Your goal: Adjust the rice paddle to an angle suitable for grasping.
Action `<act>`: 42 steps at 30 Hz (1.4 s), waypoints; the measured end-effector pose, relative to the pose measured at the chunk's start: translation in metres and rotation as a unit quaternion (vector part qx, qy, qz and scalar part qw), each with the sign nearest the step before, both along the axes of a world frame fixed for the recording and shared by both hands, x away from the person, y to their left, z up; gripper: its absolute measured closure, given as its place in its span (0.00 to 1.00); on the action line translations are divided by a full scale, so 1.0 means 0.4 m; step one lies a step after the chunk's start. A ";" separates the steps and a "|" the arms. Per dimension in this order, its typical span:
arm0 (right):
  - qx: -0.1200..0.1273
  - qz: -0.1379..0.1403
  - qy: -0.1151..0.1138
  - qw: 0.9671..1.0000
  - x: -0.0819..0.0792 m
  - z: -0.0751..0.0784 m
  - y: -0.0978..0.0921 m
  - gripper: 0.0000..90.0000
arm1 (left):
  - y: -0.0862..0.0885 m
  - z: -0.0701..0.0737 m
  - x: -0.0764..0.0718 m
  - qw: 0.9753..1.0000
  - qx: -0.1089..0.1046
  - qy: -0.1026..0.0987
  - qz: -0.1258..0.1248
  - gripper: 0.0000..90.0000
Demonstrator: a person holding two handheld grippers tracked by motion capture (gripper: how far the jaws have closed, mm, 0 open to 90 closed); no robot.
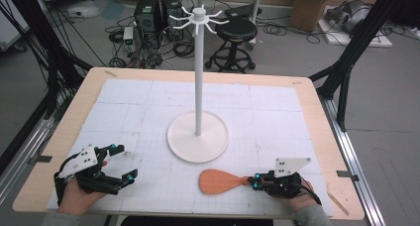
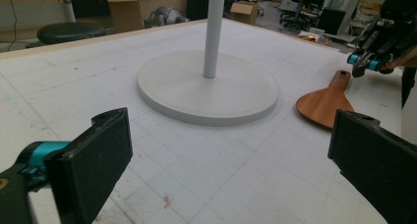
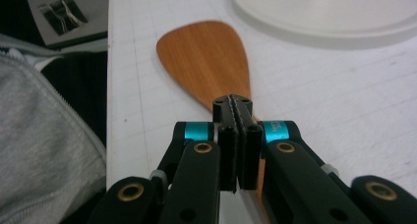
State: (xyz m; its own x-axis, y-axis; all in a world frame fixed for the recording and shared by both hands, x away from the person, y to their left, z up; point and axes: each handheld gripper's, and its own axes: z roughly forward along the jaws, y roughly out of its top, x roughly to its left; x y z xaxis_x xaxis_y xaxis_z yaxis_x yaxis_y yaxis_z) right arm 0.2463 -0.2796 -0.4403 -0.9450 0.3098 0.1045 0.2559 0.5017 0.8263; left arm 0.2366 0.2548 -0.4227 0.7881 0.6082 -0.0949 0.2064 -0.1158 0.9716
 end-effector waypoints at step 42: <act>-0.045 -0.049 0.034 0.997 0.105 -0.023 -0.022 0.99 | -0.002 -0.003 0.005 1.000 0.004 0.004 0.004 0.04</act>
